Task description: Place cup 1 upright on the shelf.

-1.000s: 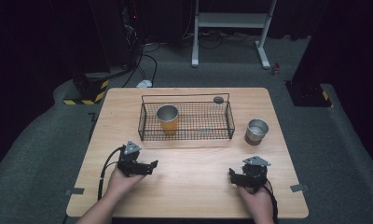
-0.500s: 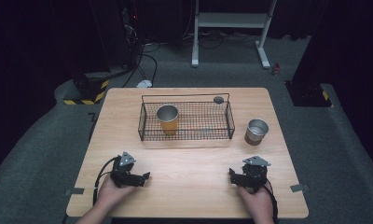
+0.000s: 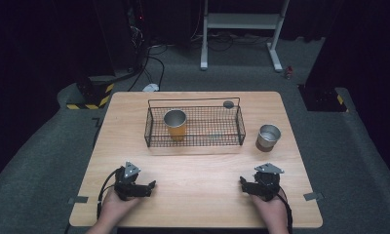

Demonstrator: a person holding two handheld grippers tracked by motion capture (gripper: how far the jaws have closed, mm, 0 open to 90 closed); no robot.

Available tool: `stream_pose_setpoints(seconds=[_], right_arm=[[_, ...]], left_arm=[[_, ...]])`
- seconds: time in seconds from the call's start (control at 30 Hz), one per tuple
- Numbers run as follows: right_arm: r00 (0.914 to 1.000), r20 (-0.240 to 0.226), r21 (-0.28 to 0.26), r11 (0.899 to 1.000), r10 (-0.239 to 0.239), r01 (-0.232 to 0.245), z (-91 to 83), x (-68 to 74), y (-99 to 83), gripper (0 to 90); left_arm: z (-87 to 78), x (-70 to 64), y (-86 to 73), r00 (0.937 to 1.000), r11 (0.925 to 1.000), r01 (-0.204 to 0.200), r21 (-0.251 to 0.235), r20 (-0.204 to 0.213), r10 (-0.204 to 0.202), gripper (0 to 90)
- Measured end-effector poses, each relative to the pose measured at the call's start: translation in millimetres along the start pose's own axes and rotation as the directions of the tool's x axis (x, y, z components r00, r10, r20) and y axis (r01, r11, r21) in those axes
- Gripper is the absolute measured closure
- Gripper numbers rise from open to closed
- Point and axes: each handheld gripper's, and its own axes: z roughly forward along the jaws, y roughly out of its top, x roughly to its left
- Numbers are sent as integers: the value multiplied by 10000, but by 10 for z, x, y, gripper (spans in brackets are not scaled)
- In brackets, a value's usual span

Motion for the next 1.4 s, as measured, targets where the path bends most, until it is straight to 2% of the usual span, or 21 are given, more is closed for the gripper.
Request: stream_pose_setpoints(seconds=[0.23,0.33,0.4,0.63,0.83,1.1,1.33,1.4], right_arm=[[9999,126,-39,10000,-3,3,-20,12,-17,118],[9998,151,-253,9996,-87,91,-48,9,-22,120],[9999,140,-399,9992,35,-29,-82,-8,-18,120],[9999,-32,-613,9981,-96,94,-102,-28,-11,119],[9998,164,-846,9963,-144,158,-140,-20,17,119],[9988,481,-1015,9948,44,5,-186,-55,89,121],[9970,743,-963,9953,209,-137,-156,-88,181,121],[9967,790,-999,9949,194,-115,-141,-96,217,122]], left_arm=[[7,-36,6,9999,10000,88,-29,-75,-88,25],[25,-57,24,9999,9999,121,-15,-16,-121,20],[46,-72,42,9999,9999,165,36,27,-165,7],[52,-59,51,10000,10000,53,61,68,-53,4],[52,-63,50,9999,9999,108,56,89,-109,5],[53,-62,50,9999,10000,80,52,107,-80,6],[50,-56,51,9999,10000,-25,74,115,24,6],[54,-62,50,9998,10000,52,48,209,-53,5]])
